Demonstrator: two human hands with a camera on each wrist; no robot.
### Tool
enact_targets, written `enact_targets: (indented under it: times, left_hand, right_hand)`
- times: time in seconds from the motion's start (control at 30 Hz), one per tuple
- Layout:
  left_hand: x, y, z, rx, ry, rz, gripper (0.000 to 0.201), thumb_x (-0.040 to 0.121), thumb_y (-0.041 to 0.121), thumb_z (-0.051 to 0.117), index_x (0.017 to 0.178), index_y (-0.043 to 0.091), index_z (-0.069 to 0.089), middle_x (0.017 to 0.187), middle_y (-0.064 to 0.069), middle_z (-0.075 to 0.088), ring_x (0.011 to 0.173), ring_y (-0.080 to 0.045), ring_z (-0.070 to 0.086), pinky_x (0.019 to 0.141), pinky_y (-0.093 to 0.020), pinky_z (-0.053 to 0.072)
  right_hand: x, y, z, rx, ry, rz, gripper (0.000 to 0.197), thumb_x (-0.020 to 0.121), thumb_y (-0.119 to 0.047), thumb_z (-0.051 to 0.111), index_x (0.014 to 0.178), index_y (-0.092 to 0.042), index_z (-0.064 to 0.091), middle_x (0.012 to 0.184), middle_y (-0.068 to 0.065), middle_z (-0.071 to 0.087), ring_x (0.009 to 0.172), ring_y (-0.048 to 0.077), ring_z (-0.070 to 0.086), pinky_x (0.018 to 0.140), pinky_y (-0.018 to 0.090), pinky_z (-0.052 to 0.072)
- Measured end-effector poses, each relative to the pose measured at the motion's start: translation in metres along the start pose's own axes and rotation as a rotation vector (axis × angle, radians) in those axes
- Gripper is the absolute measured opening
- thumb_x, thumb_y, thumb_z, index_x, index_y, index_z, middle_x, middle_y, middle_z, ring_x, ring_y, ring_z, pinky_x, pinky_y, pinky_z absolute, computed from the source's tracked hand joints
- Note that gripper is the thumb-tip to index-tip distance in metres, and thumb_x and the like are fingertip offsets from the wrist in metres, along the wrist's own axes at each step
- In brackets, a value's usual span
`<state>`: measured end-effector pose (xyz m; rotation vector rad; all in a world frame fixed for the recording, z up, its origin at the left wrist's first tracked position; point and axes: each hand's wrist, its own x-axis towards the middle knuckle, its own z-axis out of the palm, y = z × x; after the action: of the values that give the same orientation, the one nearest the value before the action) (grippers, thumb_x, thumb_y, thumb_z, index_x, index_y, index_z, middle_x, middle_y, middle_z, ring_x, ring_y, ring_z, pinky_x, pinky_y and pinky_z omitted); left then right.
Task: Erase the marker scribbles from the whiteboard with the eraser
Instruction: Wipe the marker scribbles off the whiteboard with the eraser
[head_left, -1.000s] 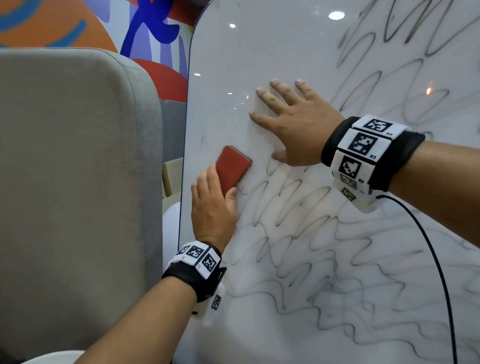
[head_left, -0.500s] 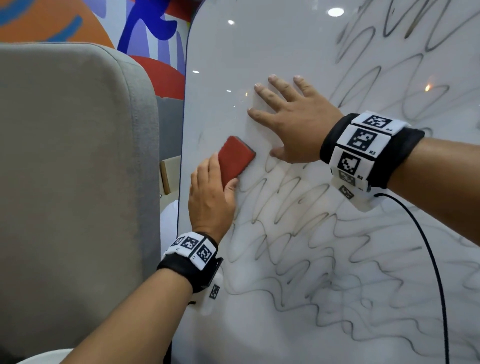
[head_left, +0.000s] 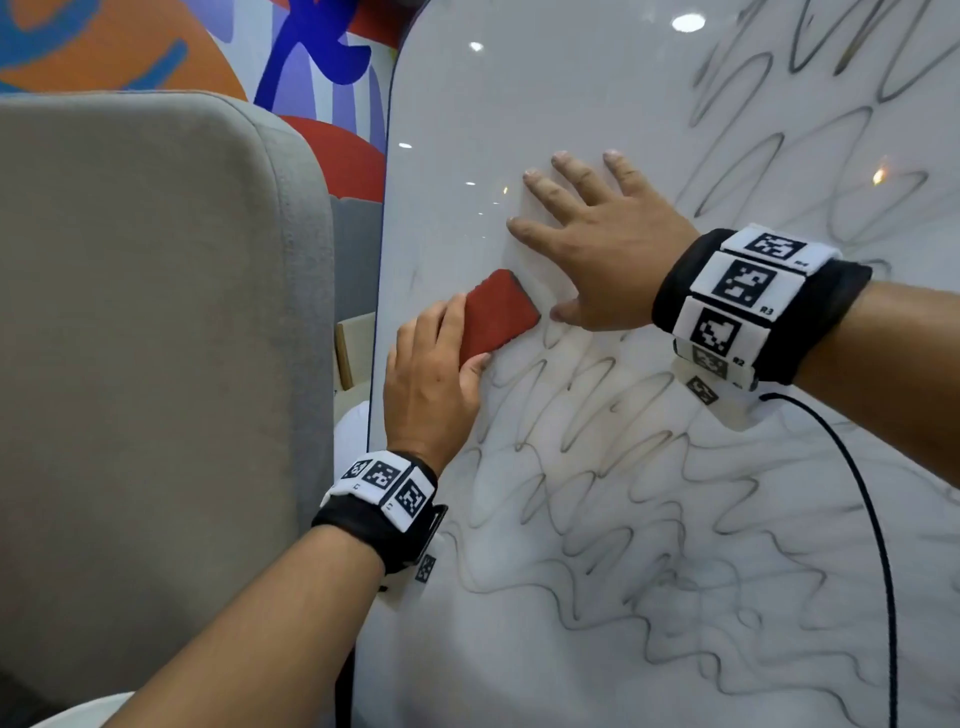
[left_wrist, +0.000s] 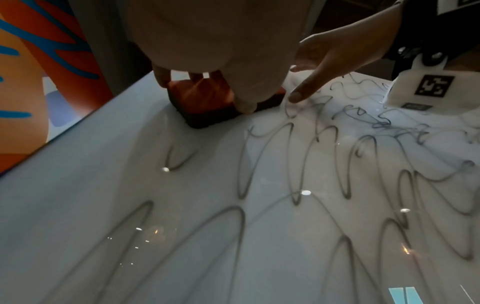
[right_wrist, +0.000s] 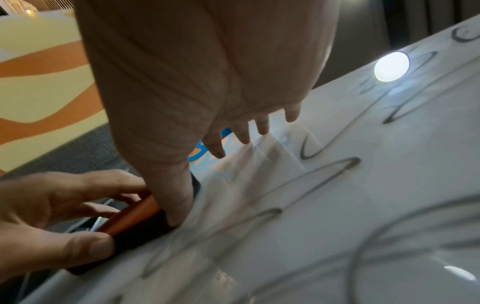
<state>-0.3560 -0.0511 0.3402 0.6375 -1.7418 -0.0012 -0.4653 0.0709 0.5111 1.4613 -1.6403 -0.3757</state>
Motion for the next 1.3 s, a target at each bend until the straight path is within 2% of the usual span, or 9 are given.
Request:
enact_targets:
  times: [0.23,0.33,0.4,0.57,0.7,0.83,0.97,1.1,1.3]
  left_hand:
    - [0.021,-0.003,-0.008,-0.058,-0.031,0.084,0.063,0.086,0.018,0.072,0.144,0.012,0.046,0.132,-0.004,0.051,0.114,-0.027,0.046,0.091,-0.043,0.049]
    - [0.032,0.006,-0.011,-0.096,-0.040,0.081,0.057,0.088,0.025,0.071,0.139,0.014,0.049,0.133,-0.002,0.049,0.114,-0.024,0.046,0.080,-0.040,0.050]
    - [0.036,0.007,-0.012,-0.187,-0.058,0.052,0.054,0.089,0.034,0.070,0.137,0.016,0.052,0.135,-0.001,0.046,0.117,-0.022,0.048,0.082,-0.038,0.051]
    - [0.031,-0.009,-0.011,-0.315,-0.037,-0.094,0.058,0.099,0.025,0.053,0.152,0.013,0.033,0.153,-0.008,0.036,0.141,-0.020,0.033,0.118,-0.032,0.027]
    - [0.031,-0.016,-0.009,-0.122,-0.111,-0.058,0.065,0.097,0.034,0.058,0.154,0.017,0.030,0.159,-0.006,0.027,0.145,-0.024,0.026,0.117,-0.038,0.027]
    - [0.033,-0.019,-0.006,-0.071,-0.094,-0.062,0.063,0.095,0.032,0.061,0.151,0.021,0.035,0.159,-0.006,0.027,0.144,-0.026,0.025,0.116,-0.046,0.032]
    - [0.032,-0.022,-0.003,-0.073,-0.064,-0.056,0.061,0.095,0.030,0.062,0.150,0.018,0.038,0.158,-0.006,0.029,0.144,-0.025,0.026,0.113,-0.048,0.036]
    - [0.031,-0.025,-0.002,-0.059,-0.065,-0.051,0.061,0.094,0.031,0.062,0.149,0.020,0.038,0.157,-0.005,0.029,0.143,-0.027,0.028,0.112,-0.048,0.038]
    - [0.031,-0.026,-0.003,-0.046,-0.065,-0.034,0.063,0.093,0.030,0.064,0.150,0.021,0.038,0.157,-0.006,0.031,0.141,-0.028,0.030,0.112,-0.046,0.034]
  right_hand:
    - [0.012,-0.017,-0.006,0.111,0.011,-0.187,0.097,0.074,-0.041,0.079,0.150,-0.022,0.022,0.161,0.003,0.020,0.148,0.026,0.019,0.119,0.045,0.022]
    - [0.015,-0.028,0.002,0.152,0.084,-0.257,0.071,0.078,-0.029,0.076,0.137,-0.018,0.038,0.137,0.002,0.050,0.130,0.025,0.044,0.106,0.041,0.038]
    - [0.017,-0.027,0.004,0.191,0.107,-0.253,0.057,0.083,-0.021,0.071,0.132,-0.018,0.041,0.123,0.002,0.057,0.115,0.025,0.051,0.093,0.039,0.045]
    - [0.028,0.004,-0.012,0.178,0.139,-0.200,0.057,0.082,-0.023,0.073,0.133,-0.020,0.047,0.123,0.009,0.054,0.113,0.031,0.048,0.086,0.046,0.047]
    - [0.036,0.033,-0.024,0.170,0.297,-0.041,0.049,0.084,-0.024,0.073,0.128,-0.016,0.054,0.127,0.015,0.052,0.111,0.037,0.047,0.081,0.048,0.048]
    - [0.035,0.025,-0.013,0.185,0.417,0.047,0.041,0.079,-0.022,0.073,0.116,-0.010,0.060,0.116,0.020,0.057,0.101,0.040,0.051,0.076,0.048,0.048]
    - [0.017,0.000,0.018,0.144,0.392,-0.108,0.040,0.074,-0.024,0.076,0.110,-0.010,0.064,0.109,0.018,0.060,0.093,0.038,0.054,0.073,0.046,0.050]
    - [0.017,0.019,0.011,0.084,0.364,-0.189,0.045,0.075,-0.029,0.080,0.114,-0.012,0.063,0.111,0.017,0.059,0.096,0.038,0.055,0.075,0.046,0.051]
    - [0.032,0.057,-0.023,0.175,0.478,0.113,0.042,0.080,-0.026,0.076,0.117,-0.012,0.061,0.115,0.020,0.057,0.101,0.040,0.050,0.082,0.050,0.047]
